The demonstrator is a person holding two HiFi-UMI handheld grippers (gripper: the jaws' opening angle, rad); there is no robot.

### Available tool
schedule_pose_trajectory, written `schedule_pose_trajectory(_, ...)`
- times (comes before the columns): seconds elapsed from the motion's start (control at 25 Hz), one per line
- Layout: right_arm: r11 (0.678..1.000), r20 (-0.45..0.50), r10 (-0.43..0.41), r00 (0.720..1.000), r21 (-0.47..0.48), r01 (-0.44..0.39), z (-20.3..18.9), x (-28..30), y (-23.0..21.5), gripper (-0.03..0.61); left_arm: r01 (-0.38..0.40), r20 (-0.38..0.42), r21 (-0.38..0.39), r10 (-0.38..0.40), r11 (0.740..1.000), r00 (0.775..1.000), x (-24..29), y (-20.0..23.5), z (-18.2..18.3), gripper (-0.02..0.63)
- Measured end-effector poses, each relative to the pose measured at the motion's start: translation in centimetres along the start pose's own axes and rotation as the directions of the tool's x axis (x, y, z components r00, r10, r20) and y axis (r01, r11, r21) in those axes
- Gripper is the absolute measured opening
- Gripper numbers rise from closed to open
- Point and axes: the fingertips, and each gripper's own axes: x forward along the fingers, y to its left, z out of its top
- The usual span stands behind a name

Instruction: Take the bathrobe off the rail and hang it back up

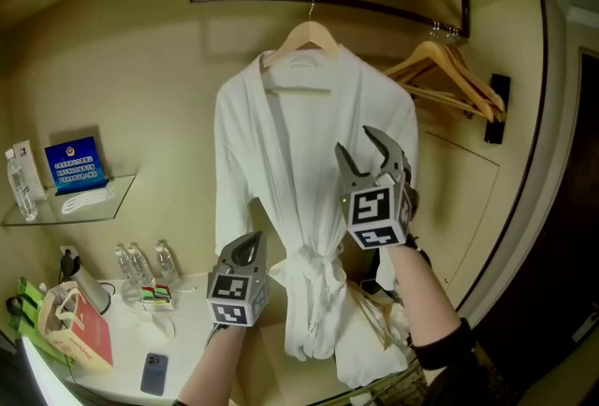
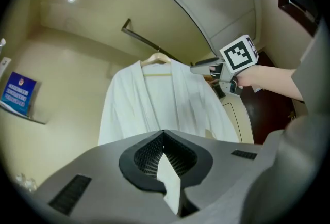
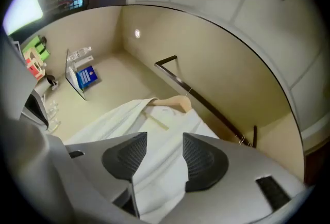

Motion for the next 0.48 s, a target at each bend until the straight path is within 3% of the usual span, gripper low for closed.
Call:
schedule_pose_trajectory(0.2, 0.991, 0.019, -0.072, 0.997, -0.114, 0.073, 3.6, 6.0, -4.2, 0.272, 0.028, 0.059, 0.013, -0.029, 1.000, 0.998, 4.7, -0.5, 4.9, 0.002)
schedule_pose_trajectory(0.48, 0.967, 0.007, -0.093, 0.996, -0.236, 0.092, 6.2, 12.8, -7.0, 0.284, 0.047, 0.108, 0.041, -0.052, 0.998, 0.993, 9.7, -0.5, 9.8, 0.002)
